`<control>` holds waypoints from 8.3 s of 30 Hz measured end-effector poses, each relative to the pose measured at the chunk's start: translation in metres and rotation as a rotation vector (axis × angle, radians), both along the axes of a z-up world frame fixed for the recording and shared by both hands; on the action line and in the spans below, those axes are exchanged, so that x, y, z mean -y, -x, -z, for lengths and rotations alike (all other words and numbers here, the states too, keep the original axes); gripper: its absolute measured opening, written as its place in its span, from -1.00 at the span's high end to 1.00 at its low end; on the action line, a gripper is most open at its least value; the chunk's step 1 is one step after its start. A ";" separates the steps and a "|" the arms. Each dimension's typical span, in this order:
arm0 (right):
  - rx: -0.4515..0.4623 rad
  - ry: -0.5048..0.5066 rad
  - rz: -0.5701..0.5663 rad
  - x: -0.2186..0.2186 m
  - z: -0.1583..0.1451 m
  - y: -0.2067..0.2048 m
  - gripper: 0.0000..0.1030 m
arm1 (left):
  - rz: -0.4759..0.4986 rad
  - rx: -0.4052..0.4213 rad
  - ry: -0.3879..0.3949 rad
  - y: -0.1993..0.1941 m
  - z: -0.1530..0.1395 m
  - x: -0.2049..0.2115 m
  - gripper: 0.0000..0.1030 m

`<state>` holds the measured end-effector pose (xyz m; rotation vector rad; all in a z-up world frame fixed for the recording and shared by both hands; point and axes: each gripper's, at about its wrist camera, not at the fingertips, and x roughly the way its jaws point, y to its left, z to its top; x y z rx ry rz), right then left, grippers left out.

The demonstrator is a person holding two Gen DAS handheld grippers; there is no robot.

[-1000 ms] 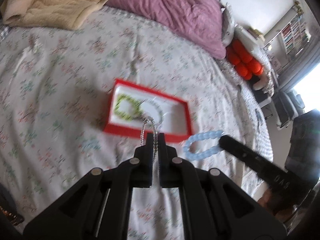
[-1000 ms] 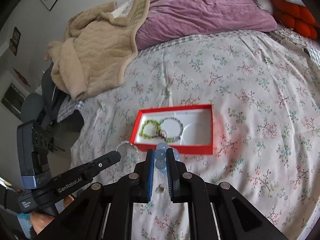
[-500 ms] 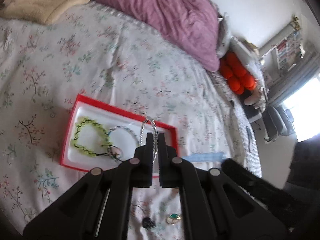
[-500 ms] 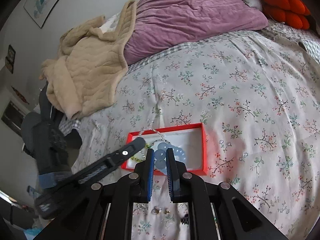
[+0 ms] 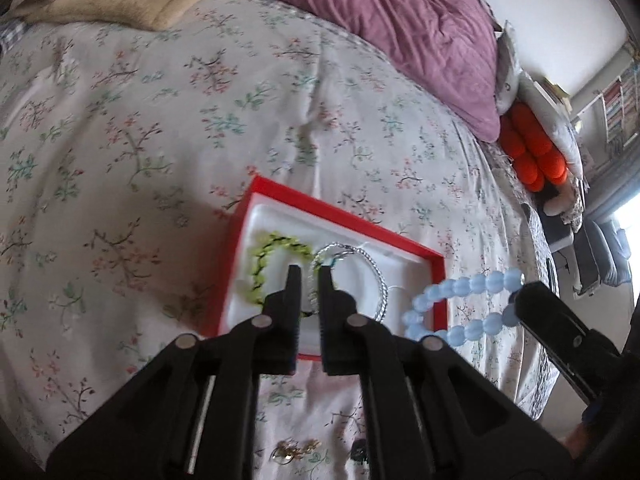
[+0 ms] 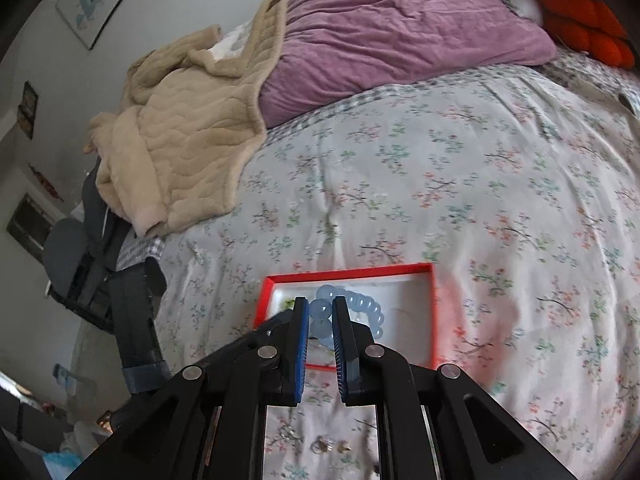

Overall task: Organize jewelry
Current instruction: 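Lift both bracelets and carry them over the red box with both tools, then open both tools to release the bracelets into the red box, then move both tools back toward the rings and earrings, then close the left tool on the small silver ring, then close the right tool on the gold green-stone ring while the left tool holds the silver ring, then lift both rings and carry them over the red box with both tools, then open both tools to drop the rings into the red box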

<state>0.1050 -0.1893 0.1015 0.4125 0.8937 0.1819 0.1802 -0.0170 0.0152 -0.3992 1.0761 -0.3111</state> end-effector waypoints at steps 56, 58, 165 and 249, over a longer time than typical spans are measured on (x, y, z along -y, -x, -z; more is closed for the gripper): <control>-0.137 0.286 0.032 0.044 0.011 0.075 -0.45 | 0.123 -0.062 -0.290 0.087 -0.022 -0.038 -0.60; -0.152 0.286 0.032 0.048 0.013 0.080 -0.49 | 0.128 -0.078 -0.286 0.090 -0.019 -0.041 -0.60; -0.443 0.312 -0.057 0.014 0.110 0.080 0.55 | 0.193 -0.146 -0.274 0.092 0.010 -0.006 0.67; -0.219 0.116 0.065 0.031 0.070 -0.018 0.41 | 0.125 0.172 -0.285 0.039 -0.031 0.013 -0.18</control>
